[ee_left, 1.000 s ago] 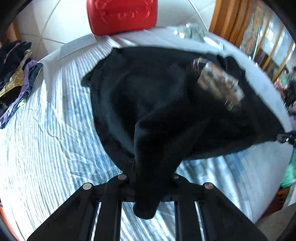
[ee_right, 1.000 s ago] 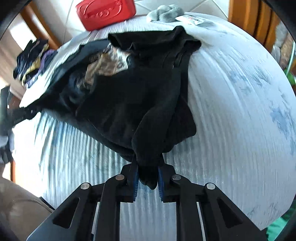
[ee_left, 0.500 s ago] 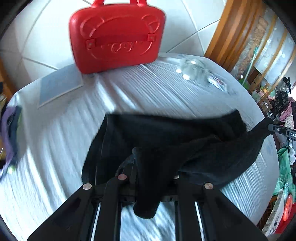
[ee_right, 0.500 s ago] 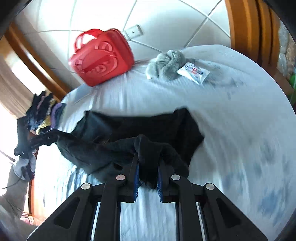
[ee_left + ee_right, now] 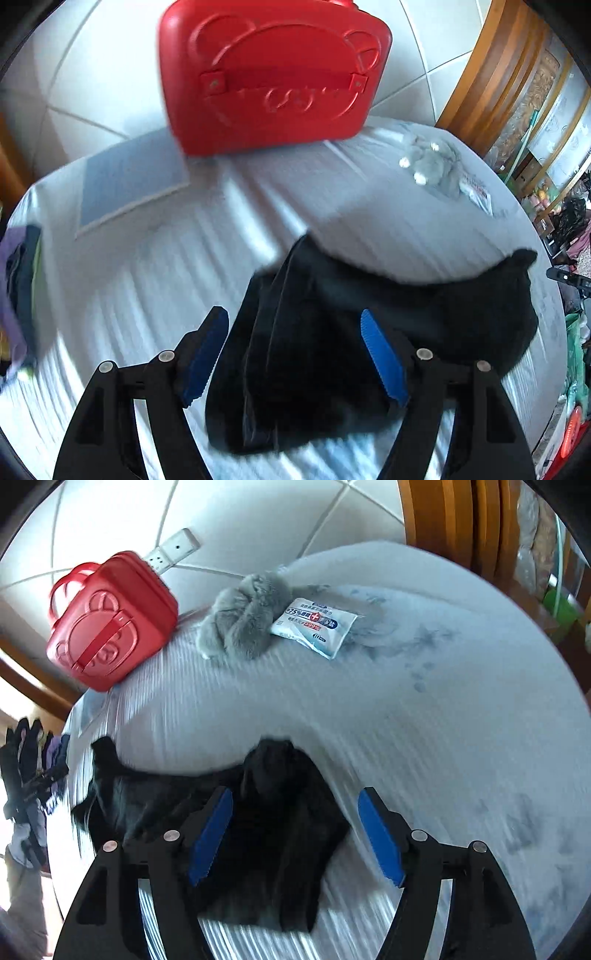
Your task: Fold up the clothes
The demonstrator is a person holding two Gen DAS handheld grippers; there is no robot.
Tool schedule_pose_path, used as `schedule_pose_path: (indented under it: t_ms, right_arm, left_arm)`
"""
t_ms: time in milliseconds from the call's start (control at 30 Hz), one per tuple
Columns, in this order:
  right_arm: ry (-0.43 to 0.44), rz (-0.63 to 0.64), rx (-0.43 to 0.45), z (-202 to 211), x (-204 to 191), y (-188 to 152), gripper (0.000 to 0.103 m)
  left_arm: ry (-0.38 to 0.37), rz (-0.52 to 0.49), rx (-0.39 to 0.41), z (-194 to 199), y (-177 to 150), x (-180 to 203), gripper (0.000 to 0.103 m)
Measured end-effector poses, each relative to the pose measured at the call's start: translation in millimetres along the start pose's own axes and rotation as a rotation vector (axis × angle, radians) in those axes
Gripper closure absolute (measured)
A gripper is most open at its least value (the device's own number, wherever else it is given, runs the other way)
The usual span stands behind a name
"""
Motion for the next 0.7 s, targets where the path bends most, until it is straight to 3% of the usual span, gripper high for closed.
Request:
schedule_pose_path:
  t_ms: [133,233,300,367,500,533,567,600,633,700]
  right_arm:
    - [-0.011,-0.011,-0.032,11.9,-6.2,-43.5,0.033]
    - [-0.023,-0.043,-0.061,10.9,-1.8,-68.4,0.033]
    - [-0.030,-0.053,-0.069,11.7,2.9,-77.8,0.033]
    - [-0.041,-0.051,-0.069,11.8,4.1,-83.6,0.033]
    - [-0.013,-0.067,-0.057,8.4,3.1,-86.4,0.039]
    - [-0.007,-0.070,-0.054,7.4,2.6,-86.6,0.039]
    - [0.002,-0.073,-0.050,5.5,1.6,-85.9,0.039]
    - [0.009,-0.076,-0.047,2.3,0.5,-84.4,0.039]
    - [0.006,-0.078,-0.041,-1.4,-0.4,-82.6,0.039]
    - [0.010,-0.076,-0.049,-12.7,-4.2,-79.5,0.040]
  left_arm:
    - [0.054,-0.026,-0.036,-6.3,-36.1,-0.1,0.028]
    - [0.039,-0.020,-0.049,-16.4,-45.0,5.5,0.028]
    - [0.040,-0.025,-0.040,-19.0,-46.5,12.3,0.029]
    - [0.065,-0.016,-0.048,-26.2,-45.9,15.7,0.037]
    - [0.094,0.015,-0.095,-44.7,-47.9,11.1,0.037]
    - [0.105,0.021,-0.111,-49.0,-49.0,9.9,0.044]
    - [0.116,0.027,-0.126,-53.2,-50.2,8.7,0.057]
    - [0.127,0.031,-0.133,-55.8,-51.0,7.6,0.062]
    - [0.137,0.033,-0.124,-54.7,-50.9,6.6,0.075]
    - [0.132,0.053,-0.125,-51.6,-50.6,2.7,0.080]
Point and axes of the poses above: each gripper's, at about its wrist camera, not at the fingertips, and z roughly against the way its jaws point, x to its right, y to its top, the point moved 1 cm from there along -z, roughly the way its jaws point, and after that the axes turned 4 degrees about y, right-handed, at the moved point
